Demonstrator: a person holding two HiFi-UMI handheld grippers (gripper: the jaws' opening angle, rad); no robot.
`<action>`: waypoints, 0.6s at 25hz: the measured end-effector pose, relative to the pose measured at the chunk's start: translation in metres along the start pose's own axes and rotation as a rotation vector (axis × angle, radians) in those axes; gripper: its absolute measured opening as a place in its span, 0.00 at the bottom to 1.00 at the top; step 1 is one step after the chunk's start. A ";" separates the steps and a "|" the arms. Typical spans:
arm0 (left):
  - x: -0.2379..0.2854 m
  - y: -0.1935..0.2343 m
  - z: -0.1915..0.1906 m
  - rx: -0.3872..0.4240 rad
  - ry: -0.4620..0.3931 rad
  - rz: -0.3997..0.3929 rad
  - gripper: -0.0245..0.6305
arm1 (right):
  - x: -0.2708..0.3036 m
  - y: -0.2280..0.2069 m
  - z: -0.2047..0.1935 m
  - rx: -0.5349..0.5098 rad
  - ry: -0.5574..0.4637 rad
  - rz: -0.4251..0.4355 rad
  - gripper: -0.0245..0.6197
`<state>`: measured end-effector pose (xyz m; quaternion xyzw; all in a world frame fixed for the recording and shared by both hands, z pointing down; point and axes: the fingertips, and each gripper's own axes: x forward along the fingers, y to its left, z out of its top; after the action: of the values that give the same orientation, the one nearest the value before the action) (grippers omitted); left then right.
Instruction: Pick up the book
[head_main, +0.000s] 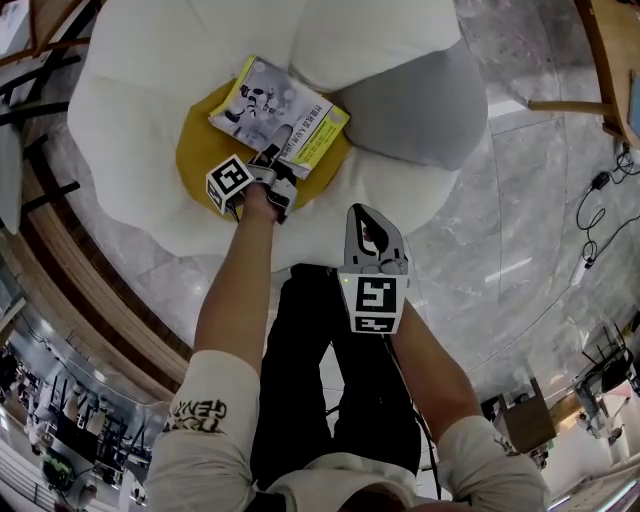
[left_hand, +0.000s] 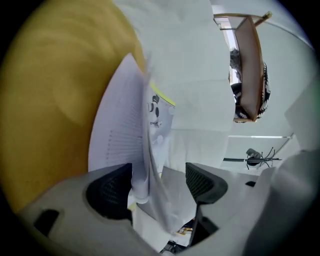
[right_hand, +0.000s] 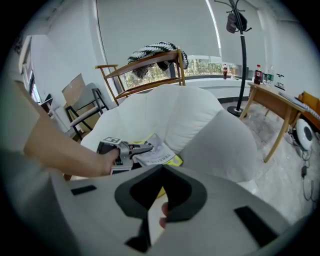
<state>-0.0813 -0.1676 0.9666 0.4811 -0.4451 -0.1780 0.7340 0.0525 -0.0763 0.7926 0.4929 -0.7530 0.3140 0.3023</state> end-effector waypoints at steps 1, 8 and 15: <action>0.001 -0.005 0.002 0.015 0.017 0.003 0.53 | -0.001 0.000 0.000 0.000 -0.001 -0.001 0.08; -0.022 0.030 -0.019 0.043 0.067 0.122 0.53 | 0.001 0.006 -0.009 0.020 0.023 0.011 0.08; -0.043 0.053 -0.005 0.185 -0.048 0.369 0.50 | 0.006 0.007 -0.011 0.002 0.031 0.027 0.08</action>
<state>-0.1090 -0.1100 0.9910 0.4524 -0.5575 -0.0104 0.6960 0.0452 -0.0688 0.8029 0.4780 -0.7546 0.3265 0.3090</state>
